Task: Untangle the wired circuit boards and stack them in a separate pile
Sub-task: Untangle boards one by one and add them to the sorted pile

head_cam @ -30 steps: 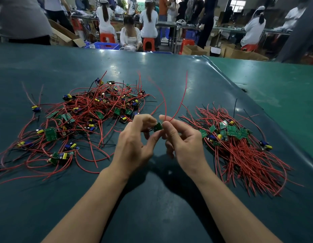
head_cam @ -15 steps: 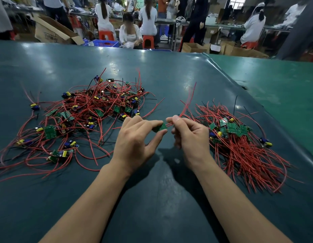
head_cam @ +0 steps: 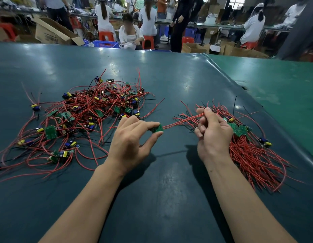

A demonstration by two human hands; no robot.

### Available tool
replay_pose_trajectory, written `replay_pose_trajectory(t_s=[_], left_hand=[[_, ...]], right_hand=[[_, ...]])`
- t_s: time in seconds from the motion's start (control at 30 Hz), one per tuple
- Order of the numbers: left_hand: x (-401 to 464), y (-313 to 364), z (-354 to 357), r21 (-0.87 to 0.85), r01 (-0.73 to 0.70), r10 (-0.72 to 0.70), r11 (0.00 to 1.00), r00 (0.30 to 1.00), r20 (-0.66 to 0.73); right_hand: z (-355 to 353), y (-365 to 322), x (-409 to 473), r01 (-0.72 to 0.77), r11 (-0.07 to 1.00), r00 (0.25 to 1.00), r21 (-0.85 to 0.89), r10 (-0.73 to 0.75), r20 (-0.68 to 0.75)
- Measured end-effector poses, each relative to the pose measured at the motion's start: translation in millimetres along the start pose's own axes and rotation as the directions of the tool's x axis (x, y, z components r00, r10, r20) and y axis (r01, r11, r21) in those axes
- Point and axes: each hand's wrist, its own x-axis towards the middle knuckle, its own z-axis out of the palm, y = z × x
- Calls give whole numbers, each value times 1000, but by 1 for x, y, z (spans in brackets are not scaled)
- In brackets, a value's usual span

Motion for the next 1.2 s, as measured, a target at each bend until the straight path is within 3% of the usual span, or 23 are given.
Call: replay_pose_trajectory(t_s=[0.1, 0.17, 0.23, 0.3, 0.37, 0.4, 0.5, 0.63, 0.8, 0.9, 0.97, 1.07, 1.13, 1.2], left_hand=[[-1, -5, -3, 46, 43, -40, 998, 998, -57], [-1, -12, -8, 86, 122, -107, 989, 982, -158], [0, -13, -10, 91, 137, -115, 986, 969, -217], [2, -10, -8, 93, 52, -37, 994, 987, -157], [2, -5, -5, 71, -53, 56, 996, 998, -32], [2, -4, -3, 44, -75, 74, 996, 997, 19], [3, -9, -5, -3, -29, 29, 1000, 997, 68], [1, -24, -13, 75, 68, -65, 995, 997, -42], [-2, -34, -16, 157, 389, -347, 908, 907, -240], [-4, -38, -17, 234, 526, -457, 818, 840, -292], [-5, -40, -15, 309, 604, -554, 735, 797, -241], [-8, -44, -13, 404, 691, -692, 600, 701, -172], [-9, -46, -13, 449, 703, -725, 552, 670, -160], [-9, -47, -14, 459, 712, -734, 532, 658, -170]], right_hand=[[0, -6, 2, 64, 994, 996, 89, -58, -74], [-2, -8, 2, 89, 994, 995, 58, -85, -57], [1, -1, -9, 36, 986, 991, -160, -14, 134], [8, 12, -28, 3, 920, 902, -392, 167, 399], [14, 21, -42, 43, 891, 794, -453, 244, 556], [14, 22, -44, 65, 891, 782, -449, 234, 578], [12, 18, -40, 74, 897, 857, -437, 167, 488], [8, 10, -31, 86, 933, 959, -351, 18, 282], [4, 3, -33, 278, 894, 961, -351, -258, 104], [3, -7, -26, 309, 928, 938, -209, -334, -95], [3, -10, -22, 228, 970, 949, -82, -240, -206], [1, -6, -22, -75, 996, 968, 49, 85, -235], [0, -4, -22, -201, 979, 959, 13, 200, -201], [1, -3, -22, -205, 977, 969, -59, 195, -149]])
